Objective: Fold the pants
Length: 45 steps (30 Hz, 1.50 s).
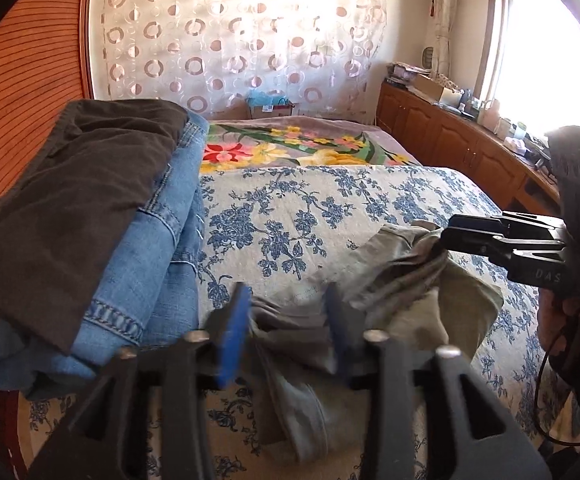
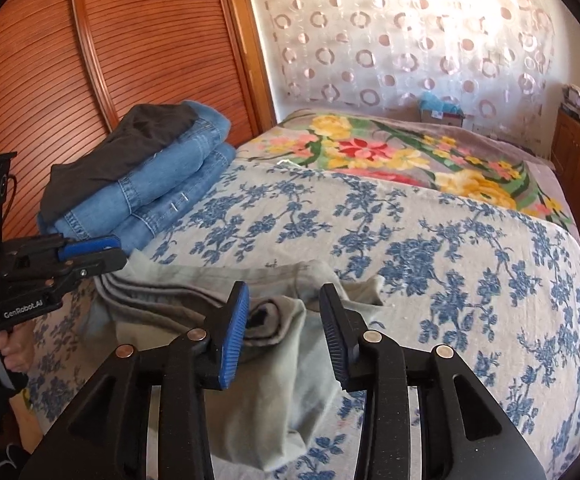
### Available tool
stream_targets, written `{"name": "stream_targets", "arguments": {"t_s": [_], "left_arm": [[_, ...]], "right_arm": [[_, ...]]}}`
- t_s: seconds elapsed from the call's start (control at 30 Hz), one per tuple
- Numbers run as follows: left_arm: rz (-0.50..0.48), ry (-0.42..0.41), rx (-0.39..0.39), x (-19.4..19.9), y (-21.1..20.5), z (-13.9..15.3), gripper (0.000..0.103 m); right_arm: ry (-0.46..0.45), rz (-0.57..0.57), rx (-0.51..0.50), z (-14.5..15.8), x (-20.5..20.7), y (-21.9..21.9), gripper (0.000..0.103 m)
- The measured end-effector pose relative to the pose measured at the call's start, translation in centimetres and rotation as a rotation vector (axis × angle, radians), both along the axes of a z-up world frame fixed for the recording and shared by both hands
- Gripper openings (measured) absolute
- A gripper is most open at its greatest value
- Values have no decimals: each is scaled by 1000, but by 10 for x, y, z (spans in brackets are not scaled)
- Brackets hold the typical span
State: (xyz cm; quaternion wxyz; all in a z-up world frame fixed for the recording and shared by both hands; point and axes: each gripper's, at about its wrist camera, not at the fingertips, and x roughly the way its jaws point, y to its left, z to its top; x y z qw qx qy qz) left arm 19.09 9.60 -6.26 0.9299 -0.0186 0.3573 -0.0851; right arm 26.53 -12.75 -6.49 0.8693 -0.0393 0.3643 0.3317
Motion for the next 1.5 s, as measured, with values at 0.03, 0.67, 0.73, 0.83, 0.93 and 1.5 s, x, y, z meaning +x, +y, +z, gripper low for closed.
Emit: {"name": "stream_targets", "arguments": {"t_s": [0.03, 0.67, 0.73, 0.83, 0.93, 1.5], "left_arm": [[-1, 1, 2, -1, 1, 0, 45], [17, 67, 17, -14, 10, -23, 46], [21, 72, 16, -15, 11, -25, 46], [16, 77, 18, -18, 10, -29, 46], [11, 87, 20, -20, 8, -32, 47], [2, 139, 45, -25, 3, -49, 63]], "right_arm": [[-4, 1, -1, 1, -1, -2, 36], [43, 141, -83, -14, 6, 19, 22], [27, 151, -95, -12, 8, 23, 9], [17, 119, -101, -8, 16, 27, 6], [8, 83, -102, -4, 23, 31, 6], [46, 58, -84, -3, -31, -14, 39]]}}
